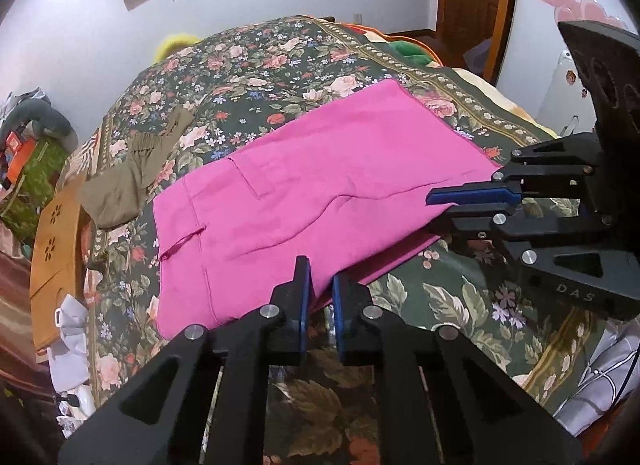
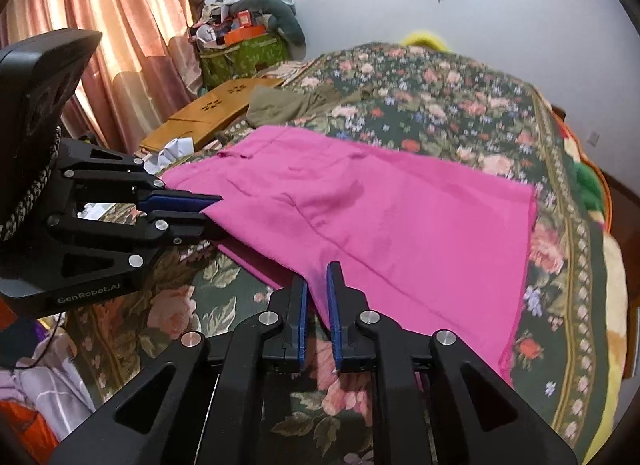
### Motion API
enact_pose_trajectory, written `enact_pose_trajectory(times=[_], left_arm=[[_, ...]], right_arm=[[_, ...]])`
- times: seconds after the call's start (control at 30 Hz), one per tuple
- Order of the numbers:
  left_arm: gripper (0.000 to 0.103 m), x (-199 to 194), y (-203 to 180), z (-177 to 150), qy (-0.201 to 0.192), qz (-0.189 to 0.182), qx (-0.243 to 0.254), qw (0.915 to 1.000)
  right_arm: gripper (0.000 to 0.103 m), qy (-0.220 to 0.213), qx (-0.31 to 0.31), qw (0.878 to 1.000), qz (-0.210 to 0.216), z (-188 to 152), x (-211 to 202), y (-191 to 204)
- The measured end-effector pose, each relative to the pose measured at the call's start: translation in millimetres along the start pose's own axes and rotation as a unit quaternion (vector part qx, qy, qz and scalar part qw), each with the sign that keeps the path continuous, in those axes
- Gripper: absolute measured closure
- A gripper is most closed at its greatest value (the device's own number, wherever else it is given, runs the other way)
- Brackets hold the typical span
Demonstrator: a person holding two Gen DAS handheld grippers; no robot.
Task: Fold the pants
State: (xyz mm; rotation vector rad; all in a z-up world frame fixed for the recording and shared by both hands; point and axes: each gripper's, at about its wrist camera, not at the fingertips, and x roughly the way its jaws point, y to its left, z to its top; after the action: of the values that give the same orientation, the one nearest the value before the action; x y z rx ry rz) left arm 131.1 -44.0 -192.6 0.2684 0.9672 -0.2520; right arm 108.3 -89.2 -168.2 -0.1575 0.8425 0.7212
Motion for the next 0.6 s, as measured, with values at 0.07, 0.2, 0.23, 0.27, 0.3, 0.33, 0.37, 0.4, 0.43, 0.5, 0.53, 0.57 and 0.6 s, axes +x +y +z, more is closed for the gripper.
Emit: enact_pose_trajectory(times=[0.07, 0.2, 0.23, 0.27, 0.3, 0.33, 0.37, 0.4, 0.43, 0.5, 0.53, 0.57, 0.6], left_arm=[[0.091, -2.6, 0.0, -1.5, 0.000, -0.004, -0.004, 1.0000], [0.085, -12.1, 4.8, -1.5, 0.005, -0.026, -0.029, 0.9992], [0.084, -14.4, 5.6, -0.8, 0.004, -0.029, -0.031, 0.9991], [0.083, -18.6, 7.1, -0.3, 0.001, -0.033, -0.036, 0.9988], [0.083, -21.6, 8.4, 0.4, -0.001, -0.036, -0.039, 0.9986], [0.083, -26.3, 10.3, 1.3, -0.007, -0.037, -0.042, 0.9984], [0.083, -30.7, 11.6, 2.5, -0.014, -0.032, -0.046, 0.9983], [0.083, -34.2, 13.1, 3.4, -0.020, -0.028, -0.049, 0.9982], [0.083, -37.7, 15.1, 4.8, -0.026, -0.026, -0.053, 0.9979], [0.081, -42.9, 20.4, 8.9, -0.038, -0.030, -0.064, 0.9968], [0.079, -42.7, 22.6, 11.3, -0.041, -0.029, -0.068, 0.9965], [0.075, -41.7, 25.3, 13.2, -0.043, -0.026, -0.071, 0.9963], [0.074, -38.7, 28.1, 15.6, -0.042, -0.021, -0.076, 0.9960]], right_arm=[[0.093, 0.003, 0.001, 1.000, -0.001, -2.3, -0.8, 0.5], [0.090, 0.009, 0.008, 1.000, -0.002, -3.5, -7.7, 1.1], [0.089, 0.008, 0.008, 1.000, -0.001, -3.2, -11.1, 1.8], [0.087, 0.005, 0.009, 1.000, 0.001, -2.3, -14.8, 2.5], [0.084, 0.003, 0.010, 1.000, 0.003, -1.2, -17.3, 2.8], [0.082, -0.001, 0.012, 1.000, 0.005, 0.0, -20.4, 3.3], [0.078, -0.005, 0.014, 1.000, 0.007, 0.9, -23.0, 4.0], [0.075, -0.012, 0.017, 1.000, 0.010, 3.2, -26.4, 4.5], [0.074, -0.018, 0.020, 1.000, 0.012, 5.1, -28.9, 4.8], [0.073, -0.033, 0.029, 0.999, 0.021, 10.6, -33.8, 5.4], [0.073, -0.037, 0.032, 0.999, 0.024, 13.0, -34.5, 5.7], [0.073, -0.042, 0.036, 0.998, 0.025, 16.2, -34.2, 5.6], [0.073, -0.045, 0.040, 0.998, 0.025, 18.9, -32.7, 5.1]])
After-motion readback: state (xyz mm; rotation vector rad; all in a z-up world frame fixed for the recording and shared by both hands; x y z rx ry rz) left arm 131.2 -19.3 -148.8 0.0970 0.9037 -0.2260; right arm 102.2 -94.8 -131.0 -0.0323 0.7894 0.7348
